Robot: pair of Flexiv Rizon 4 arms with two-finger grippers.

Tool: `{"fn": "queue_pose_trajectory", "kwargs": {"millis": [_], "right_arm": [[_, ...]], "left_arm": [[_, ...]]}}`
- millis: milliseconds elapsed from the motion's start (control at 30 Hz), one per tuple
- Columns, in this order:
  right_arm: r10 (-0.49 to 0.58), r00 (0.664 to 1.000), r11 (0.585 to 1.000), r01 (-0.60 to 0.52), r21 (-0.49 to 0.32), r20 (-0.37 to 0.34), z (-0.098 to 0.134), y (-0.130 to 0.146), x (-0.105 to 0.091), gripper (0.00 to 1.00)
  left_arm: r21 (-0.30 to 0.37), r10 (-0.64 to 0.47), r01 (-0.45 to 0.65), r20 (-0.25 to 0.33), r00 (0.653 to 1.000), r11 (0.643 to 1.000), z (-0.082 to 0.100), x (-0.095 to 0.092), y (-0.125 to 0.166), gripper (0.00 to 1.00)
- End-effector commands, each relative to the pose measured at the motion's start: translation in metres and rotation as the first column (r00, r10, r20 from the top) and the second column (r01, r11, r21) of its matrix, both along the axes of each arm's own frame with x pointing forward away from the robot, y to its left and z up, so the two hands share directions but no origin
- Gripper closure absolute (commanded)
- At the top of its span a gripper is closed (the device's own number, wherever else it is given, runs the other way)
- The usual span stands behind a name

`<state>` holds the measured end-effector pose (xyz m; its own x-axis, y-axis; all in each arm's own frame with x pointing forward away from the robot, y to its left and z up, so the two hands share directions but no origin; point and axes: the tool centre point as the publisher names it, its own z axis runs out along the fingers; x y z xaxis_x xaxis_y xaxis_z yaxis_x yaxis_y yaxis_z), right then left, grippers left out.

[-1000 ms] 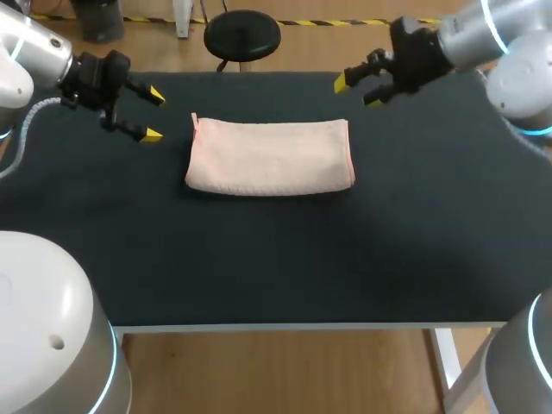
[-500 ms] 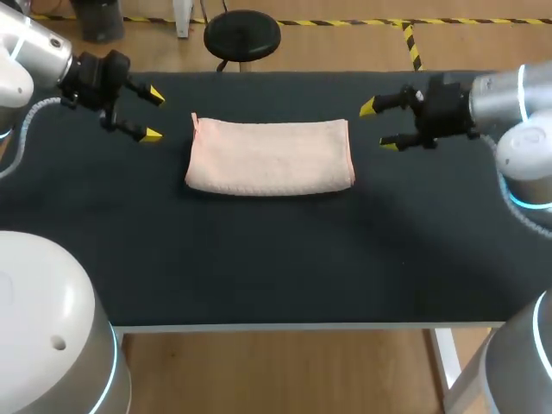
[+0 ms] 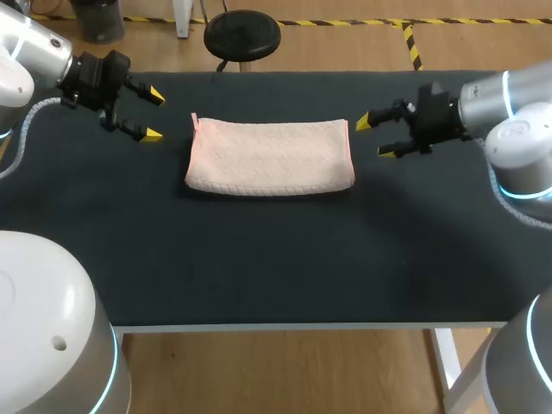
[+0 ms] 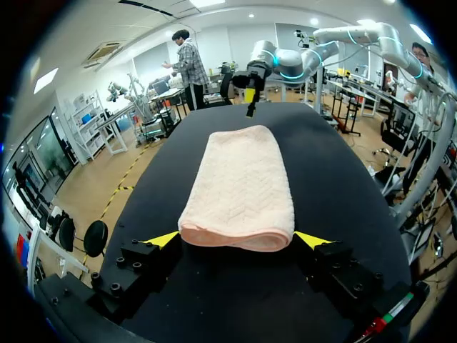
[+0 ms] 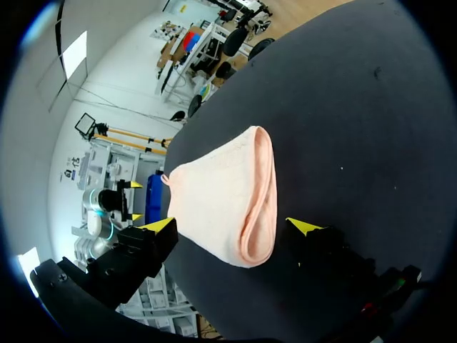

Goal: Fold the towel

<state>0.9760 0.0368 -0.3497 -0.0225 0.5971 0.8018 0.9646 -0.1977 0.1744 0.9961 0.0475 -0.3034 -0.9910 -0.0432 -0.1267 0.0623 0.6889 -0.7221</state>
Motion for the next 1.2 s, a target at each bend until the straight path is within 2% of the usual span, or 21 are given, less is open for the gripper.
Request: {"fn": "queue_pose_trajectory", "kwargs": {"millis": [33,567,767,1200], "right_arm": [[0.095,0.994,0.996,-0.094,0.010,-0.061,-0.011,-0.003,0.014,0.00],[0.191,0.981,0.982,-0.191,-0.008,-0.036,-0.046,0.022,0.024,0.00],[0.194,0.980,0.981,-0.194,-0.009,-0.043,-0.051,0.029,0.028,0.00],[0.200,0.977,0.980,-0.200,0.009,-0.070,-0.062,0.045,0.025,0.00]], "left_arm": [[-0.001,0.000,0.000,0.002,1.000,1.000,-0.001,0.000,0.000,0.00],[-0.001,0.000,0.000,0.002,1.000,1.000,-0.001,0.000,0.000,0.00],[-0.001,0.000,0.000,0.002,1.000,1.000,-0.001,0.000,0.000,0.00],[-0.001,0.000,0.000,0.002,1.000,1.000,-0.001,0.000,0.000,0.00]]}}
